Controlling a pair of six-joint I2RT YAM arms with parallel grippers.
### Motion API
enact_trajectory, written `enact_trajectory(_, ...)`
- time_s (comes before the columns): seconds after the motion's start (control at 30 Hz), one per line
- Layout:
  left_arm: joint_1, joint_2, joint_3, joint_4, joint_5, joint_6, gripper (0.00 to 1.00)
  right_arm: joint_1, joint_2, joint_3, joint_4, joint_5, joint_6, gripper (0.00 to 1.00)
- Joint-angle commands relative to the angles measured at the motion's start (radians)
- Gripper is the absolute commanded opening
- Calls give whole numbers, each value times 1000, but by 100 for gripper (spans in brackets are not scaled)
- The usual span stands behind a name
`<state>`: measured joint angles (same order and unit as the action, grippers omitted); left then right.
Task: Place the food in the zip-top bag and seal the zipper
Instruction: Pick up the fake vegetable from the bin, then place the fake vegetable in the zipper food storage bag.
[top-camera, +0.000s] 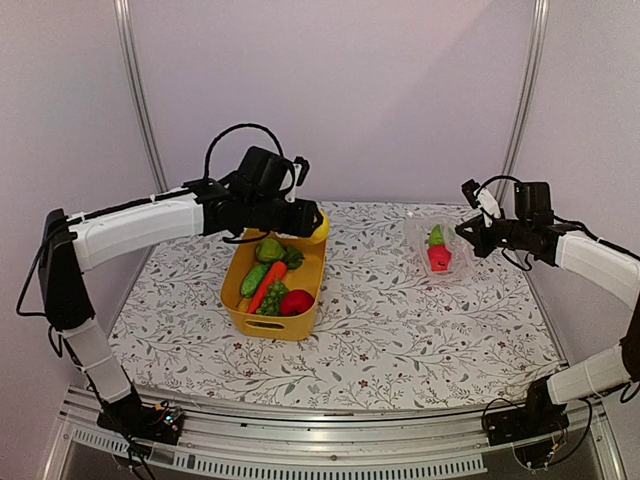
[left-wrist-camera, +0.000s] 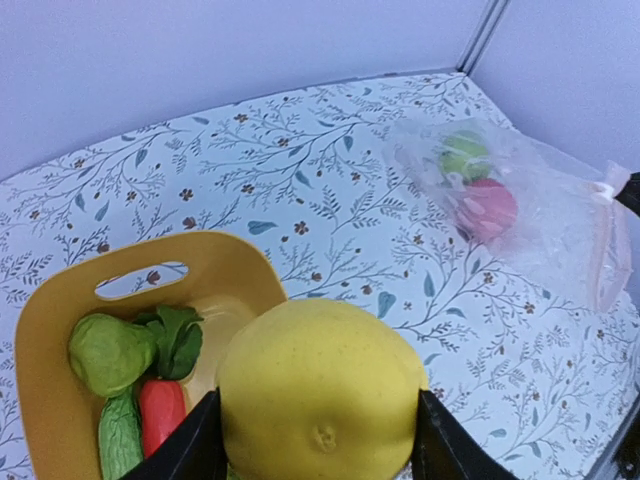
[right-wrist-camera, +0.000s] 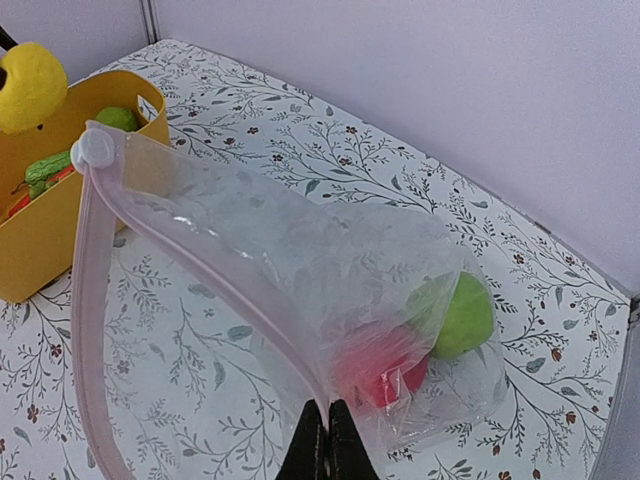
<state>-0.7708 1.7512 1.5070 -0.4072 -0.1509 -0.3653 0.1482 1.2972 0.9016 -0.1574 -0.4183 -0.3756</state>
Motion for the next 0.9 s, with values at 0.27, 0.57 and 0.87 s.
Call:
enact_trajectory(0.27,-258,34,47,338,-18,93,42,-7,-30,-1,-11,-5,-2,0)
enact_trajectory(0.57,-303,231,227,468,34,80,42,-7,-28,2,-15,-13,1,0)
enact_trajectory(0.87,-329,451,460,470,22,57,41,-9,-35,2,-16,-14,1,0)
